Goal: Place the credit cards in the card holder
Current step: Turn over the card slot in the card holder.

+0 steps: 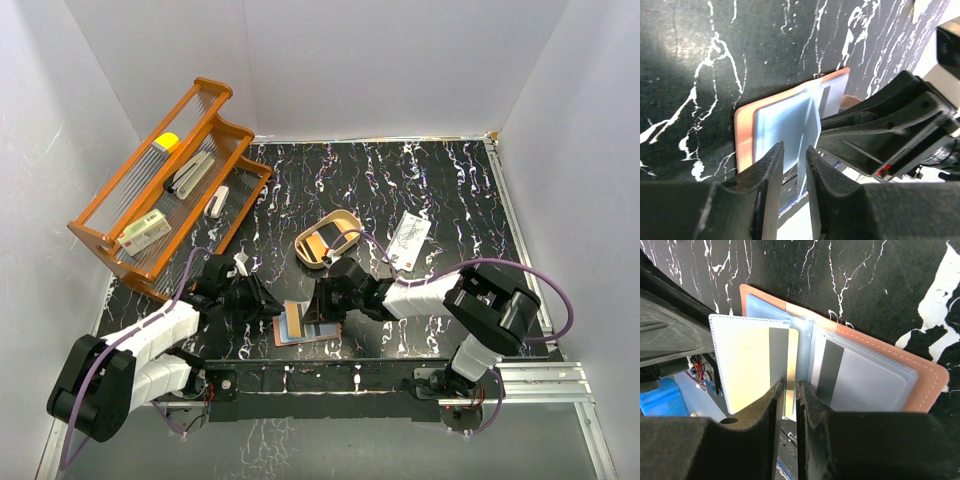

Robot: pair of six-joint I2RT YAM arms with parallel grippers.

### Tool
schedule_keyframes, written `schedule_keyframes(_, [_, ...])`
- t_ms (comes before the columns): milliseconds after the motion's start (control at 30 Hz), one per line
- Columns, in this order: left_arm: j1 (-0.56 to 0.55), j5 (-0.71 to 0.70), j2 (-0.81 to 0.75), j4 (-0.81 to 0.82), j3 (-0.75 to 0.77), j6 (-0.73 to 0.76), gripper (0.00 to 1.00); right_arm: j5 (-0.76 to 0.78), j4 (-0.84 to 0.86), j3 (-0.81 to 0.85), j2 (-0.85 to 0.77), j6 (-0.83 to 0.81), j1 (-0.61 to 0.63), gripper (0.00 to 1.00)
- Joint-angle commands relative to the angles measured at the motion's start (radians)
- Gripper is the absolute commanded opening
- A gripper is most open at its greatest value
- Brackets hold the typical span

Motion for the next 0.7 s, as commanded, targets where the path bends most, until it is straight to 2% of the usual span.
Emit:
schedule_keyframes(0, [-0.004, 0.037, -0.020, 0.034, -0.003, -0.036, 0.24, 0.035, -0.006, 0.038, 0.010, -0.017, 0.013, 0.13])
schedule_keyframes(200, [-0.005, 0.081, 0.023, 0.144, -0.041, -0.065, 0.26, 0.052, 0.003, 0.022, 0.020, -0.013, 0.019, 0.06])
schedule_keyframes(333, [-0.005, 0.131, 0.047, 0.231, -0.055, -0.103, 0.26, 0.049, 0.024, 0.016, 0.020, -0.009, 0.019, 0.05])
schedule_keyframes(500, [-0.004, 0.160, 0.043, 0.263, -0.052, -0.123, 0.26, 0.024, 0.084, 0.023, 0.048, -0.010, 0.020, 0.06])
schedule_keyframes(667, [-0.005, 0.189, 0.061, 0.348, -0.081, -0.178, 0.26, 0.040, 0.047, 0.041, 0.058, -0.025, 0.019, 0.08])
